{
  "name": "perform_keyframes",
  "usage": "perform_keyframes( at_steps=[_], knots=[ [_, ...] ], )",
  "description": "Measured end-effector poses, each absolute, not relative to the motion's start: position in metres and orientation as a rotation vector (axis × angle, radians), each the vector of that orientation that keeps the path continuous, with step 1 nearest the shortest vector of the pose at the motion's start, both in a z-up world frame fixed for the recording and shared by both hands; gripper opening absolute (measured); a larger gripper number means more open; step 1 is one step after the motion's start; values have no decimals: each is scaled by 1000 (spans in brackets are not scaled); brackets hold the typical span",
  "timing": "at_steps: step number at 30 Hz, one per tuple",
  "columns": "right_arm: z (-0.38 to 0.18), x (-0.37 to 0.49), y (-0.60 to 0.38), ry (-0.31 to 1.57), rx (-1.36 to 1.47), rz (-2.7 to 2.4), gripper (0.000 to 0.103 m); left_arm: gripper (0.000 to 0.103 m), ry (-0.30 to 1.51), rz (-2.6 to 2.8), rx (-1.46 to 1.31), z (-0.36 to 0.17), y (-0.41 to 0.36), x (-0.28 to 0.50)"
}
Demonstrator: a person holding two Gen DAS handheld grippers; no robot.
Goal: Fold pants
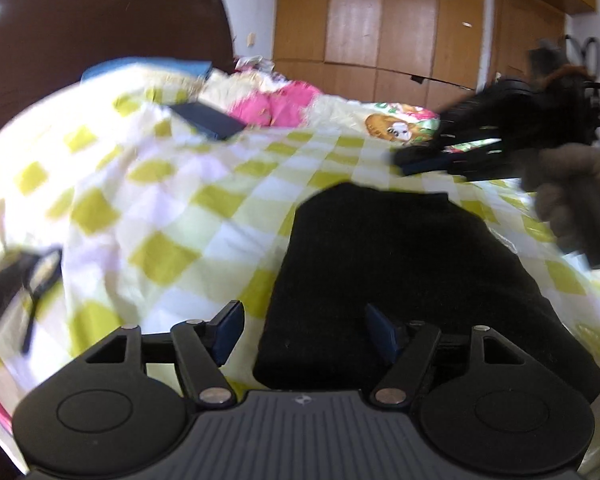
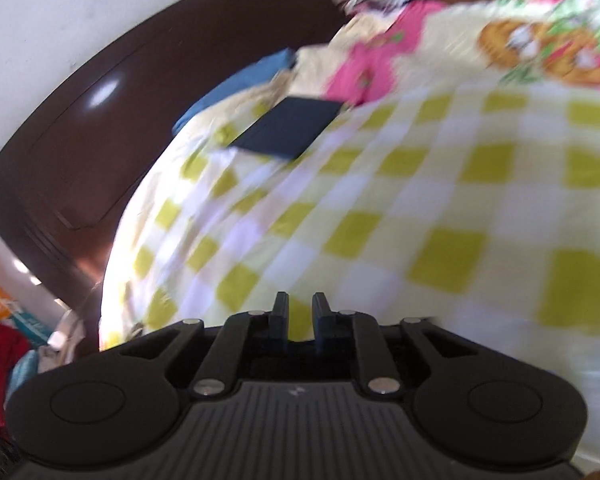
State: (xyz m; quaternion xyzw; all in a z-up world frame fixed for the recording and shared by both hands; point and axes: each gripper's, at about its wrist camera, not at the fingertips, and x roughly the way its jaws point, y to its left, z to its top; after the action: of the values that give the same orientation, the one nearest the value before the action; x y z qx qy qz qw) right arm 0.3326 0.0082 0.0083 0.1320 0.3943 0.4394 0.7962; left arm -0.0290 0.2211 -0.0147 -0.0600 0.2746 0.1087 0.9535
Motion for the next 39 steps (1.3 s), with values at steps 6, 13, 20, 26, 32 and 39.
perform_keyframes(
  at_steps=[6,13,20,26,32,39],
  knots=[
    [-41,332,-39,1010,238,731,4,81,603,198,-43,-7,215,-19],
    [-29,314,-89,948,399,651,16,81,632,193,33,-4,207,-19],
    [-64,316,-70,1088,523,679,35,81,676,162,42,-9,209,-14],
    [-20,282,-92,988,498,708,38,82,637,183,68,7,206,-26],
    [-19,196,-77,1150,398,962,38,83,664,172,85,-5,205,-25],
    [-33,154,-75,1268,213,947,37,87,649,164,94,5,210,-30]
  ],
)
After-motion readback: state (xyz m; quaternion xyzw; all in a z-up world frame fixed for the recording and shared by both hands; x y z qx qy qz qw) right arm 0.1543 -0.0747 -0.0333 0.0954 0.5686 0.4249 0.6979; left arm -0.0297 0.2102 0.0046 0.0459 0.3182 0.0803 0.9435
